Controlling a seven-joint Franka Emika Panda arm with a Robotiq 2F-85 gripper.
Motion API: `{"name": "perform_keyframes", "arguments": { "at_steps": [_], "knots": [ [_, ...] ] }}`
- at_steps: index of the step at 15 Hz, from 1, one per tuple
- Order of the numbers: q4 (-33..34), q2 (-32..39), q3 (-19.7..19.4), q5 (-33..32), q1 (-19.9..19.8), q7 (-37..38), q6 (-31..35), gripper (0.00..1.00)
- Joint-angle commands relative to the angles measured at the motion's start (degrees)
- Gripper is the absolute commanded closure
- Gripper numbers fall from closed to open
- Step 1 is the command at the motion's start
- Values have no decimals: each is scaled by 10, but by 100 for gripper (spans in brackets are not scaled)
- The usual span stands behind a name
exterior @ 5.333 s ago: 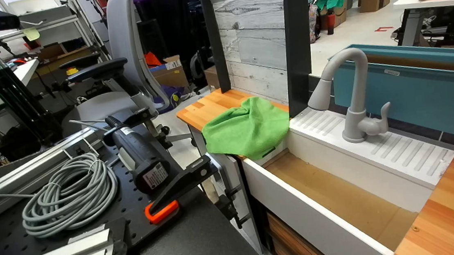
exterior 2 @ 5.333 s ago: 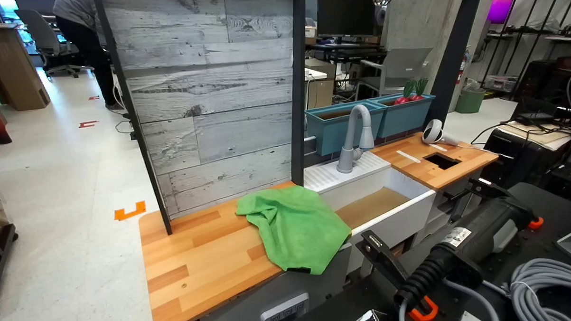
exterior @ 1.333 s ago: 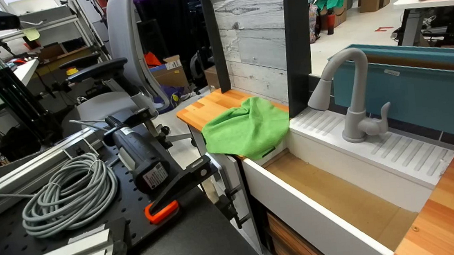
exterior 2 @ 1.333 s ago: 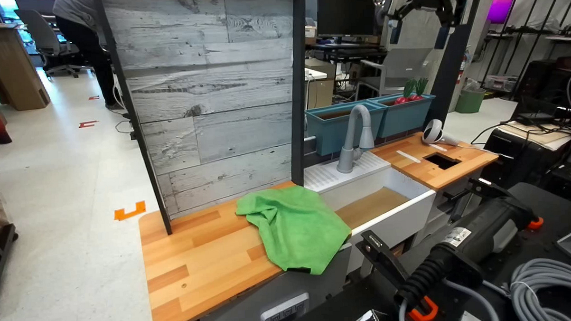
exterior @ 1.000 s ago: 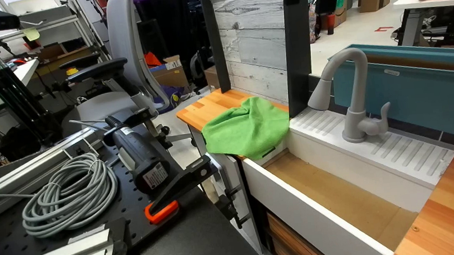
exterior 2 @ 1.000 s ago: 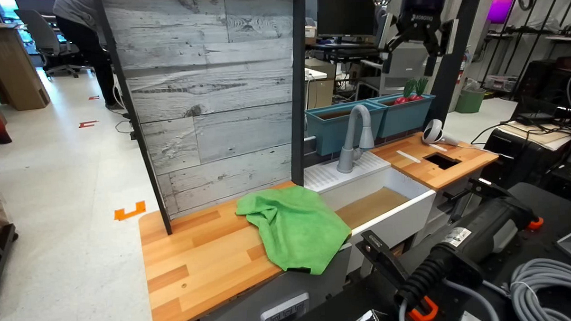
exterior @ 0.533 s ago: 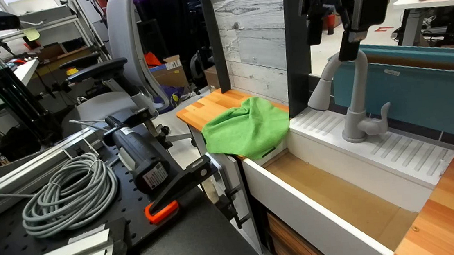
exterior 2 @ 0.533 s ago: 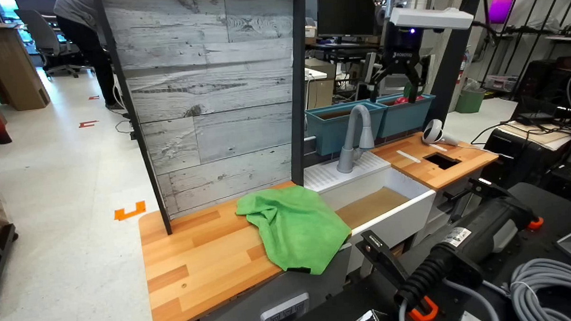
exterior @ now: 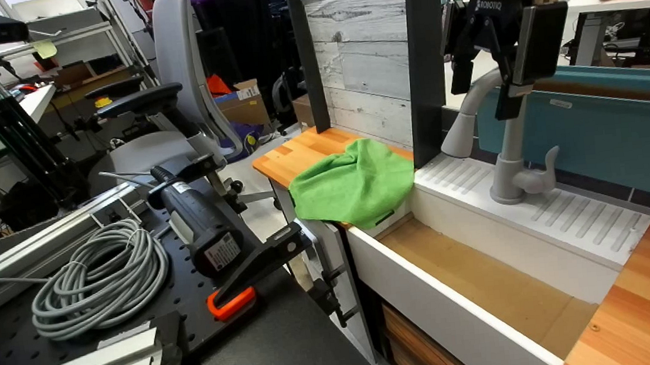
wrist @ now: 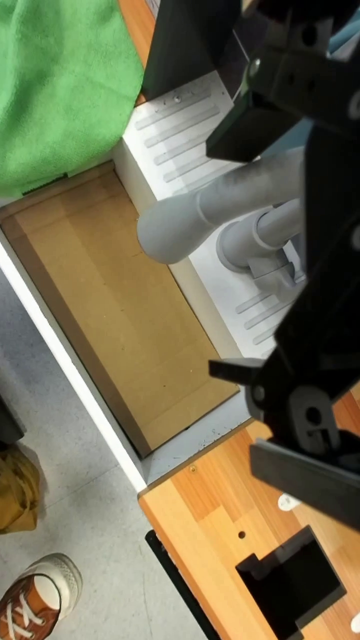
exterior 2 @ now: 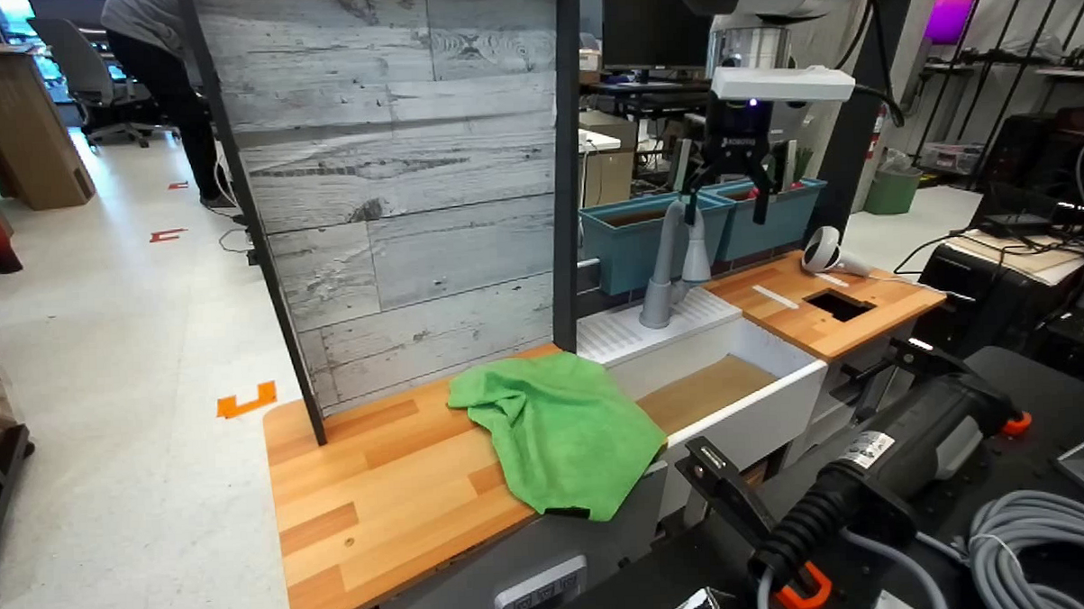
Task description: Push the grey faucet head to the left
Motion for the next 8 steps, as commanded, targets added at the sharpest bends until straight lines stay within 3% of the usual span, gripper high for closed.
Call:
{"name": "perform_keyframes", "arguments": {
  "at_steps": [1,2,8],
  "knots": [
    [31,29,0,-13,7,12,22,25],
    [32,34,0,-15,8,13,34,28],
    [38,54,3,-13,16,13,79,73]
  ]
}}
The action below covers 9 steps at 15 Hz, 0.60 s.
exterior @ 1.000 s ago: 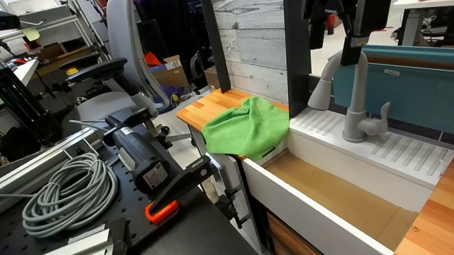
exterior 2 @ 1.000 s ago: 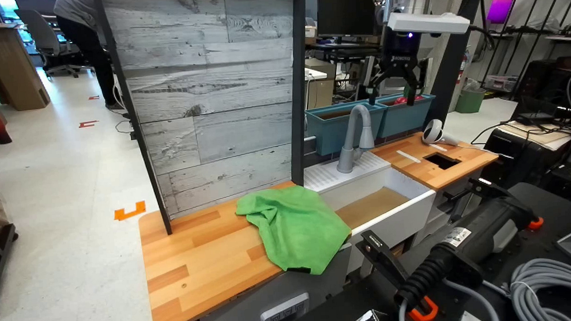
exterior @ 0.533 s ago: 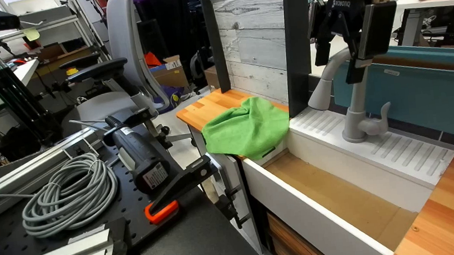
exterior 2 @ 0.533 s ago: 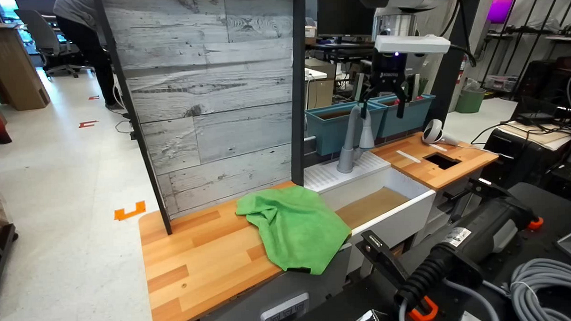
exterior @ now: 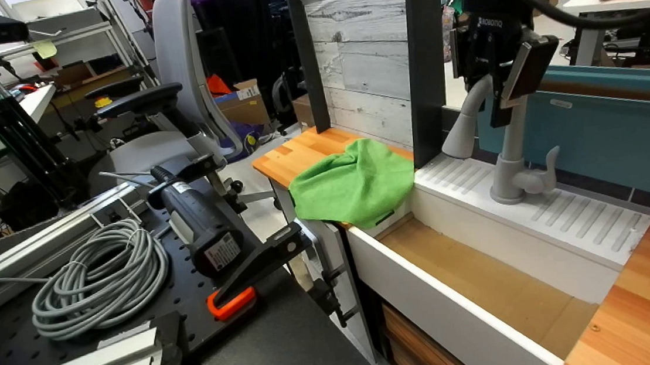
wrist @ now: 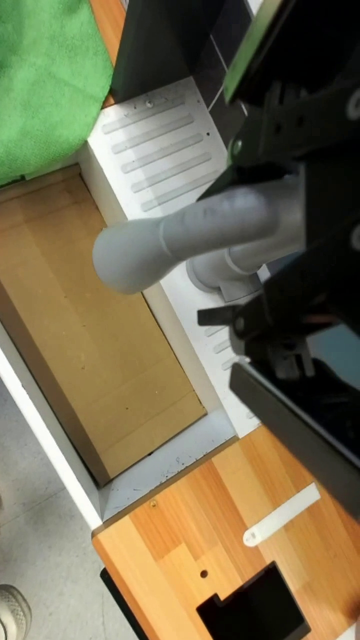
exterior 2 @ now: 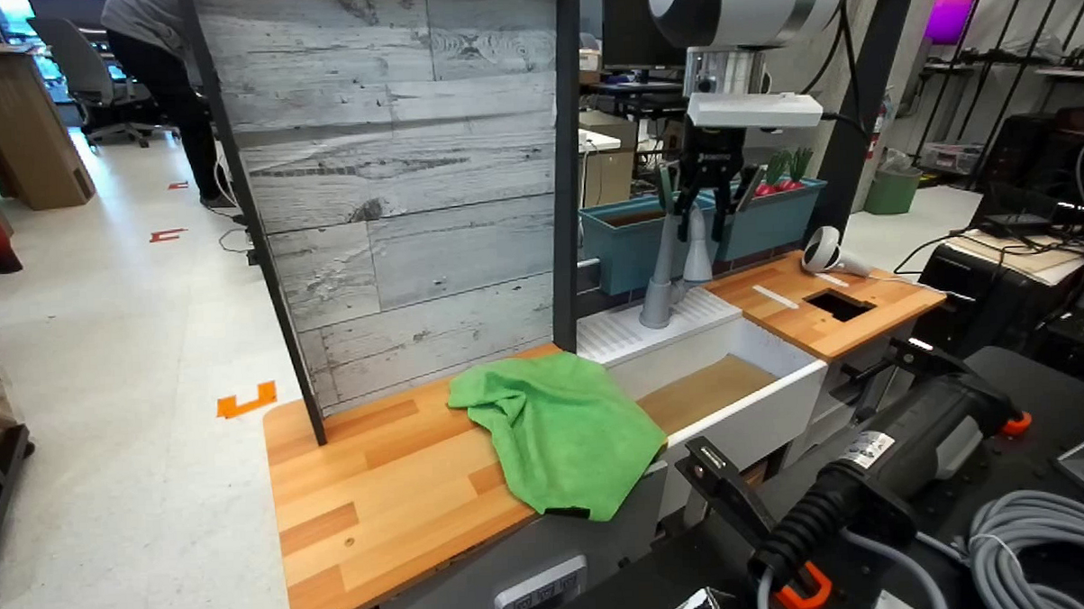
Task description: Push the grey faucet head to the left
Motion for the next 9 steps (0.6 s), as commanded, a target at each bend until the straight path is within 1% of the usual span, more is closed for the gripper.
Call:
{"name": "perform_keyframes", "arguments": {
  "at_steps": [1,2,3,4,6,7,8,9],
  "knots": [
    [11,17,3,-7,3,10,27,82],
    [8,17,6,-5,3,9,28,88],
    [1,14,8,-5,4,6,32,97],
    [-6,12,9,-7,5,5,36,100],
    [-16,7,8,-10,7,3,39,100],
    [-22,4,6,-13,9,5,38,68],
    [-27,1,4,-16,10,4,39,64],
    [-33,-3,2,-20,12,5,37,58]
  ]
}}
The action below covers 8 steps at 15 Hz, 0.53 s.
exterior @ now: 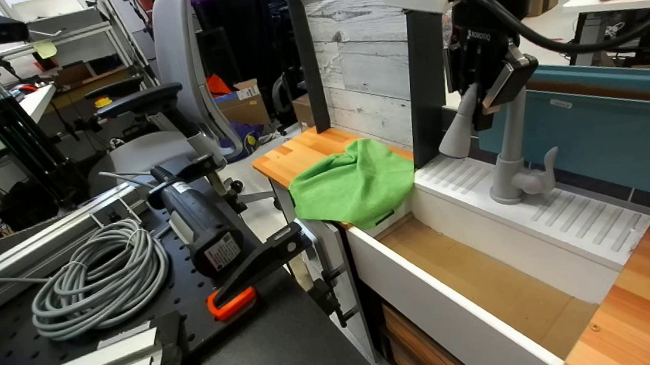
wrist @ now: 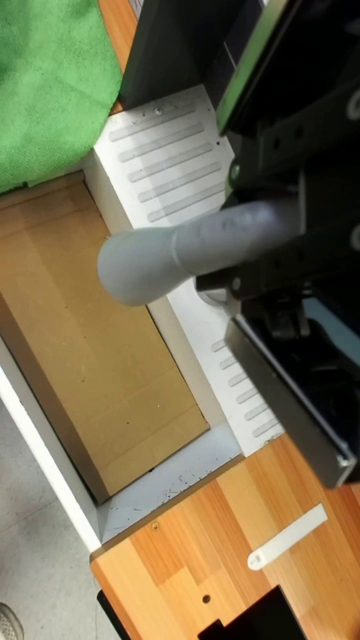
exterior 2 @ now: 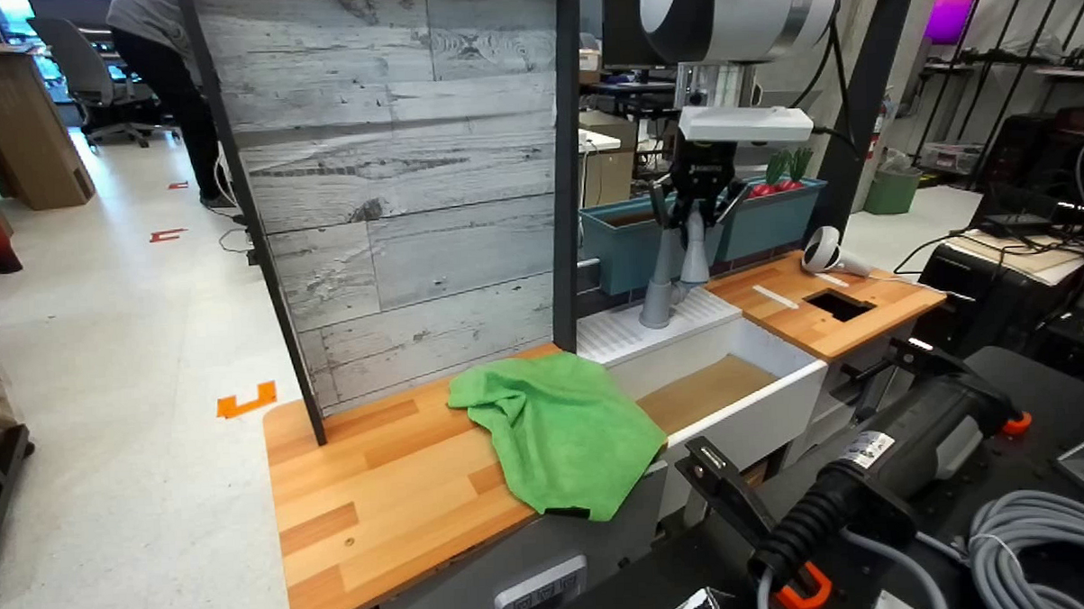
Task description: Push the grey faucet head to the left
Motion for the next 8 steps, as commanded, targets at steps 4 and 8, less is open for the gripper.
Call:
{"name": "perform_keyframes", "arguments": {
  "at_steps": [4,8],
  "knots": [
    [-54,-30,-18,-41,17,12,18,29],
    [-82,-48,-20,-56,20,11,28,1]
  ]
}}
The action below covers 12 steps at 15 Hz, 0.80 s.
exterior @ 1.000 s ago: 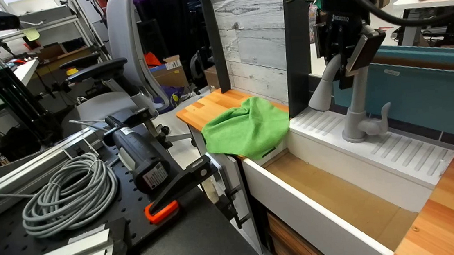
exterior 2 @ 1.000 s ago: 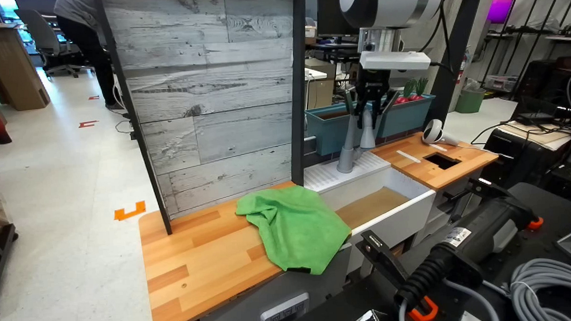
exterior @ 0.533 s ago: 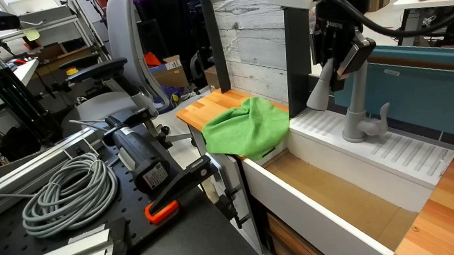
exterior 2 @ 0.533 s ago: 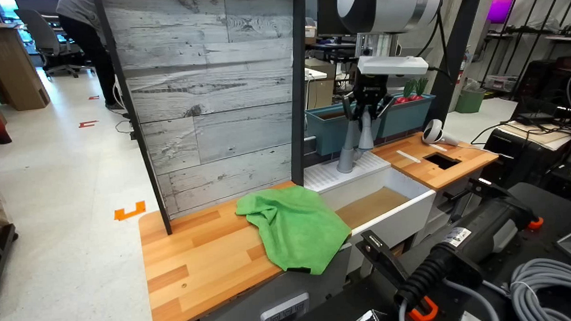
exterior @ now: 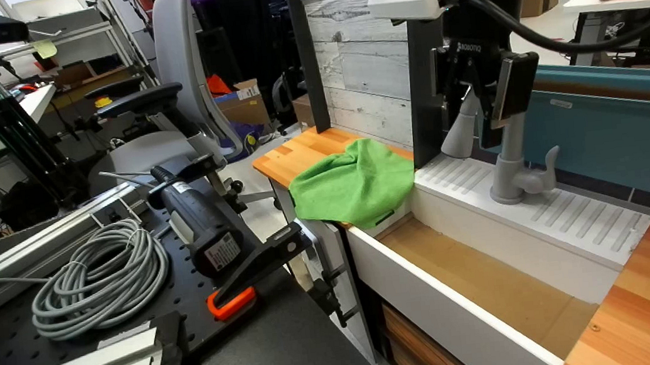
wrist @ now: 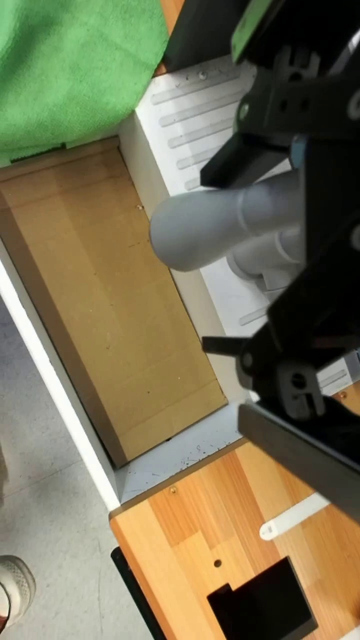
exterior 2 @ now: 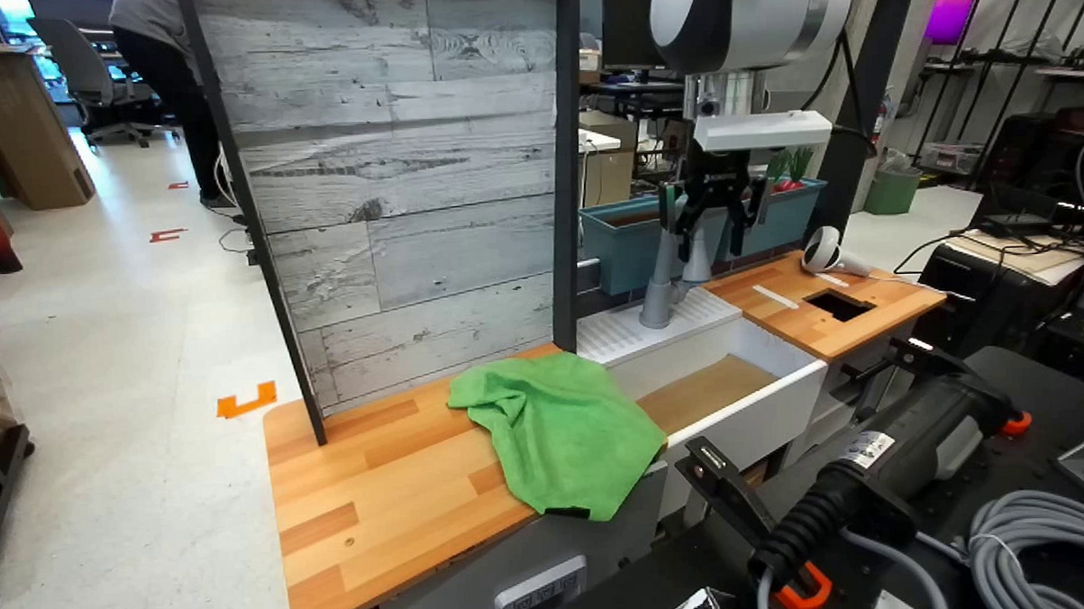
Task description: Push the grey faucet head to the left
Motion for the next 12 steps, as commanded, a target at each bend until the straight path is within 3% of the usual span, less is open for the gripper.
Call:
{"name": "perform_keyframes", "arguments": {
  "at_steps": [1,2,4,12],
  "knots": [
    [-45,-34,-8,-19,11,6,31,4],
    [-46,-36,-6,-20,10,5,39,34],
    [-43,-35,-4,-18,8,6,52,31],
    [-41,-30,2,-17,7,-1,81,90]
  ]
}}
